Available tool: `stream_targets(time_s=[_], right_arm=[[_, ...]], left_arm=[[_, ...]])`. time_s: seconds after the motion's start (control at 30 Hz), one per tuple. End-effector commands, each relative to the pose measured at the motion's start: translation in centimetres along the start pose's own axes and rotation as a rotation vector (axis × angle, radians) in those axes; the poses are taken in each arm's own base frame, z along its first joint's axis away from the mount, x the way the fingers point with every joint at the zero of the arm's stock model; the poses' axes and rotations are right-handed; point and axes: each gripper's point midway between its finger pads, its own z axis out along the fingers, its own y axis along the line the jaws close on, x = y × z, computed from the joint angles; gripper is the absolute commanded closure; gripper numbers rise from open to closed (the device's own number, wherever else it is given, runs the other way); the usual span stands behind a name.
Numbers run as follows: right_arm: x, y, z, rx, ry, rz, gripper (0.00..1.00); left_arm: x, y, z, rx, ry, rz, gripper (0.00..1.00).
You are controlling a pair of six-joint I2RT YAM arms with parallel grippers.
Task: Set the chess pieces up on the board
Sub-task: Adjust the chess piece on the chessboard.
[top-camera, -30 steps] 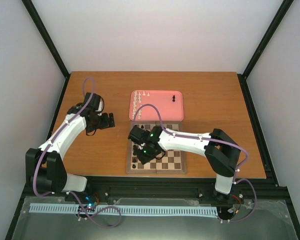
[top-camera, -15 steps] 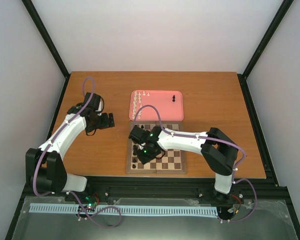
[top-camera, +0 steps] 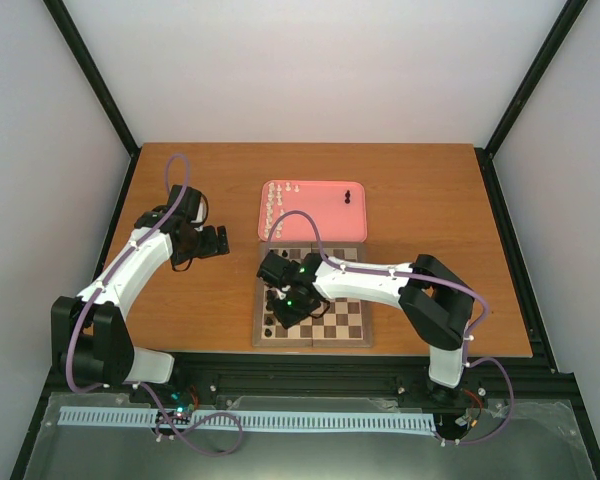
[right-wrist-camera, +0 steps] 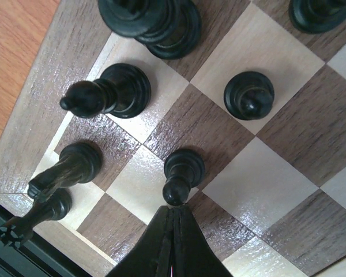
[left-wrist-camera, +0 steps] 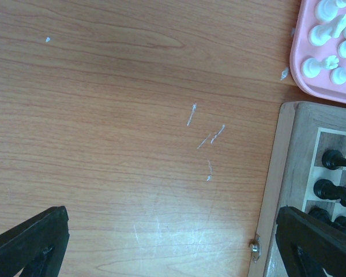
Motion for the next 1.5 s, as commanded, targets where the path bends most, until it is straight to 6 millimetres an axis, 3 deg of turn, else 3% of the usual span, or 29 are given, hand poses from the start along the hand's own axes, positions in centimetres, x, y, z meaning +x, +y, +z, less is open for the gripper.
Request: stream_targets(time_s=[0.0,0.93,1.47], right_arm=[[0.0,-0.5,0.8,0.012,0.009,0.002,0.97],[-1.1,-1.3,1.5,0.033,0.009,0.028,0.97],[-0.4,-1.4,0.8,0.031,0.019,0.027,0.97]], left_arm=[[-0.7,0.1,-0.4,-0.008,-0.021,0.018,0.00],[-0.6,0.0,-0.3,-0.003,-0.019,0.020,0.00],[-0.5,0.0,-0.1,-0.001,-0.013,0.019,0.00]])
